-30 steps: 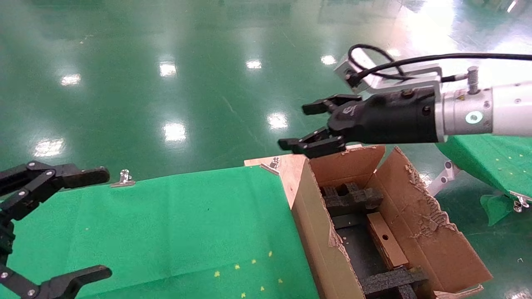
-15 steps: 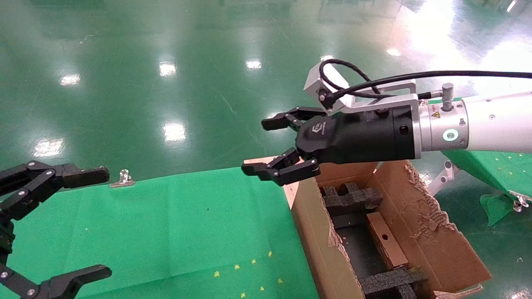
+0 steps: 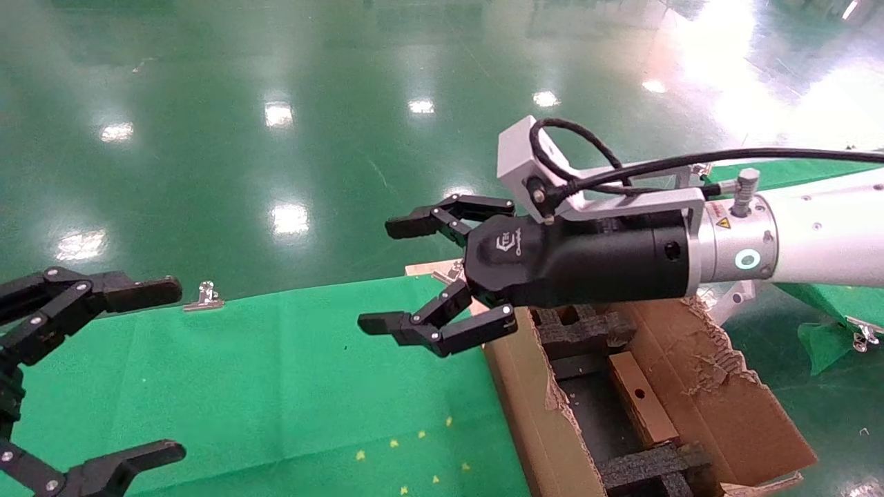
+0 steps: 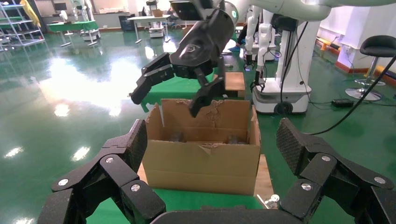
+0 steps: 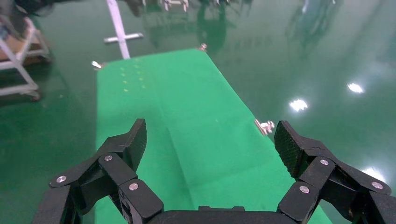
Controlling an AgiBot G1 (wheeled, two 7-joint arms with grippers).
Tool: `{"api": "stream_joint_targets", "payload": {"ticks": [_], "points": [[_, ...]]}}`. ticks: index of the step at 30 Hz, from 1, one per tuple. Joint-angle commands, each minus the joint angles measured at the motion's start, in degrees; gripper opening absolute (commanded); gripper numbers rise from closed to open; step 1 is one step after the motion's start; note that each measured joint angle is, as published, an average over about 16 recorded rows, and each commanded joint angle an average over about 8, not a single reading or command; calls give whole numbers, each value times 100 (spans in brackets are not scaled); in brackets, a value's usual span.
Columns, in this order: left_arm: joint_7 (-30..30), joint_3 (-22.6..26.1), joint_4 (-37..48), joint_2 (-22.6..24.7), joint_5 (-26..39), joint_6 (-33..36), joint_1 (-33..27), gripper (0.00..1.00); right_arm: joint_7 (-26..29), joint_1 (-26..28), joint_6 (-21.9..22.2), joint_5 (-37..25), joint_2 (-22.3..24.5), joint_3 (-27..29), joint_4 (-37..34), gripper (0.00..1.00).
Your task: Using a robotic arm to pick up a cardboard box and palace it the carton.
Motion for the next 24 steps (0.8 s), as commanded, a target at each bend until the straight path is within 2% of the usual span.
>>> {"api": "stream_joint_targets", "payload": {"ticks": [1, 19, 24], "points": [[0, 0, 0, 0, 0, 0, 0, 100, -53, -215, -129, 4, -35, 297, 12, 100], [1, 1, 0, -1, -1, -1, 0, 100, -534, -2170, -1304, 43, -348, 2993, 124, 100], [1, 2, 0, -1, -1, -1, 0, 100, -610, -2481, -1491, 49, -398, 3423, 142, 100]]}}
